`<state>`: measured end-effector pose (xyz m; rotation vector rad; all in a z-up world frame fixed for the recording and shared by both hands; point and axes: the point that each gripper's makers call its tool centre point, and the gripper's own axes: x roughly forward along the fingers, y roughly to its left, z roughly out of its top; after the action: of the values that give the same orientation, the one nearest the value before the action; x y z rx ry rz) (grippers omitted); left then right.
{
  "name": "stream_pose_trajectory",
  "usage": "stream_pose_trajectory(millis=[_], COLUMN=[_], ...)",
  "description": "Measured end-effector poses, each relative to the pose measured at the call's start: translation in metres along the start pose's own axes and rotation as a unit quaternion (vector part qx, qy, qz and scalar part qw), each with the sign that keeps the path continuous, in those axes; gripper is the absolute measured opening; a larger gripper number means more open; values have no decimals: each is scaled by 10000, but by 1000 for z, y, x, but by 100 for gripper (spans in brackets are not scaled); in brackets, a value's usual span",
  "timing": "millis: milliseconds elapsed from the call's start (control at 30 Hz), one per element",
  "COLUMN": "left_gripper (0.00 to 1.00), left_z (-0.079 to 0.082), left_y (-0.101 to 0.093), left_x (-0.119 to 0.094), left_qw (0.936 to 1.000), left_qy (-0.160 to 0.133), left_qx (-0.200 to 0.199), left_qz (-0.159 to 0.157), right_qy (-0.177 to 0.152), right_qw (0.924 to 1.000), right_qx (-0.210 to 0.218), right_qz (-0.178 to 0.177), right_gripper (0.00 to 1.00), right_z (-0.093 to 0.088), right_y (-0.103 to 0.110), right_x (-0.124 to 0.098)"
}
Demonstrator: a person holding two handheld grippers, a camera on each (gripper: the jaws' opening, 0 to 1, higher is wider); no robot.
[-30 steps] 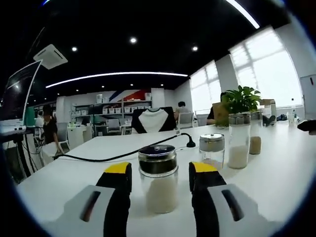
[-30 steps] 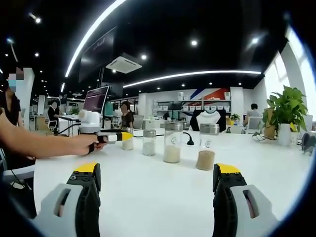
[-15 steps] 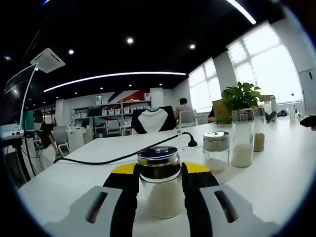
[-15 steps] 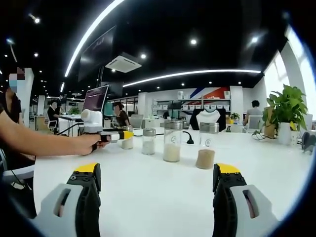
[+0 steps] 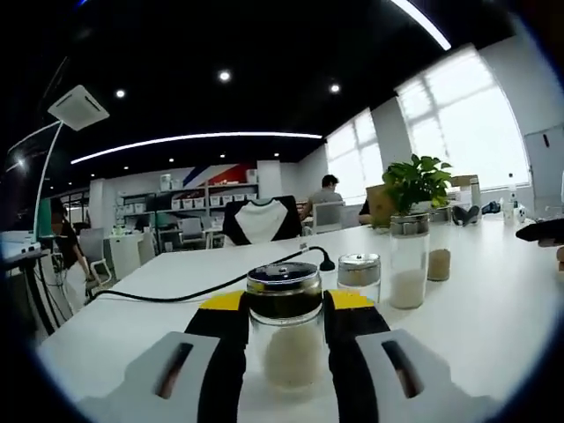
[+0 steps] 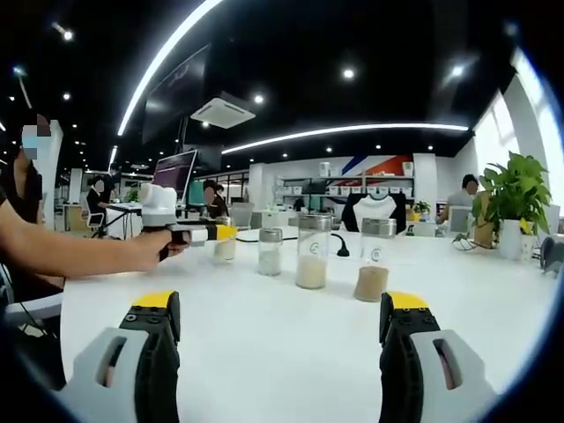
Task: Rotate the seasoning bottle until the label or dispensing opening points toward the visible target arrow and the bottle remains upright within the marked orientation range
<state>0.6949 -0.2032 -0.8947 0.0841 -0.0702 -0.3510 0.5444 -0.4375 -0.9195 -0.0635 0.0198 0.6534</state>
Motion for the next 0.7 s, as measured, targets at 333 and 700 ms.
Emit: stream_pose_trajectory(millis=[333, 700], left_gripper=[35, 35], left_z=[24, 32], left_y=[-50, -97], left_x=[-20, -46], left_qw=[9948, 9883], left_qy=[-6, 45], left_qx=[503, 140], left_qz=[-888, -1516], right_qy=[-162, -185], right_qw=[9997, 9980], right_qx=[-125, -323], right_qz=[155, 519], right_gripper=[87, 71], right_z=[5, 7], right_y=[16, 39], right_x=[3, 9])
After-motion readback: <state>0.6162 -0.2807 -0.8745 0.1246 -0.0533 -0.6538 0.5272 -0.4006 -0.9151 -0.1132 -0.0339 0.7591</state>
